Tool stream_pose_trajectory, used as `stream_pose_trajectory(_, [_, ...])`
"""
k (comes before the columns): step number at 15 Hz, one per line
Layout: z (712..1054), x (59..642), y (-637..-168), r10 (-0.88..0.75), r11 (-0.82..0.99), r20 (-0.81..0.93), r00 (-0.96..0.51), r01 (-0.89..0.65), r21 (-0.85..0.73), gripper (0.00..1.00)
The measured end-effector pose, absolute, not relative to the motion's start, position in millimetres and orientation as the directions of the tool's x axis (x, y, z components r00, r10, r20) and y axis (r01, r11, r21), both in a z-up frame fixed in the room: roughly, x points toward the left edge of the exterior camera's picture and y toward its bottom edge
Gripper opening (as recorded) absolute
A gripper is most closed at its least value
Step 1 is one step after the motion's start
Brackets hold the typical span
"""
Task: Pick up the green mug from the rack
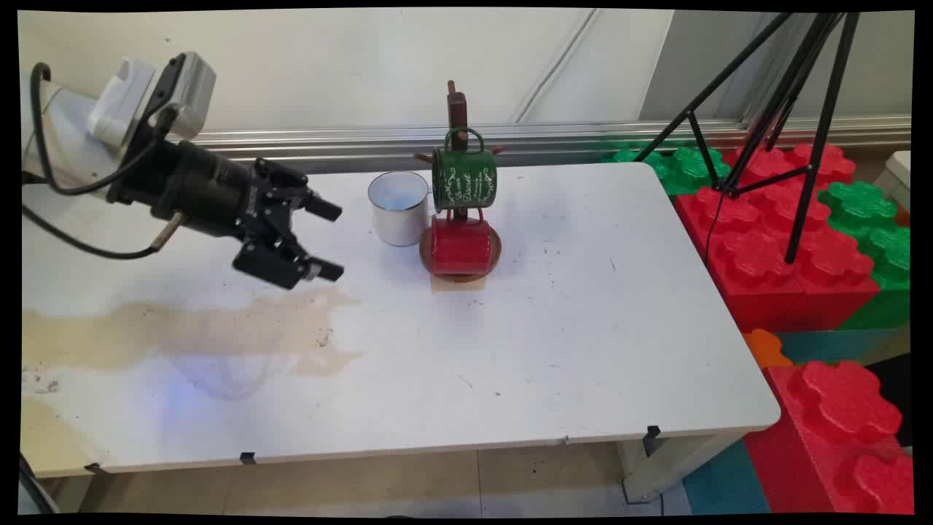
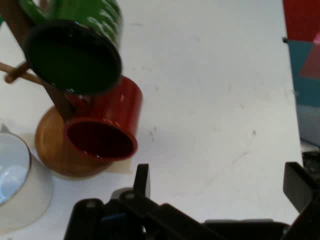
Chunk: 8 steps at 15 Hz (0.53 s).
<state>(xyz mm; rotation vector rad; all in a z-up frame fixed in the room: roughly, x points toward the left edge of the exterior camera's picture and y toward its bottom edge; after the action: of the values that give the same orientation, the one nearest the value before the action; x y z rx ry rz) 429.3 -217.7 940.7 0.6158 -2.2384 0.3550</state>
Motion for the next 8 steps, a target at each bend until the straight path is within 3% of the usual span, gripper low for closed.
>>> stream_pose_trajectory(8, [936.3,409.4,-237.7,-0.364,0.778,0.802,-0.473,-0.629,-0.017,1.0])
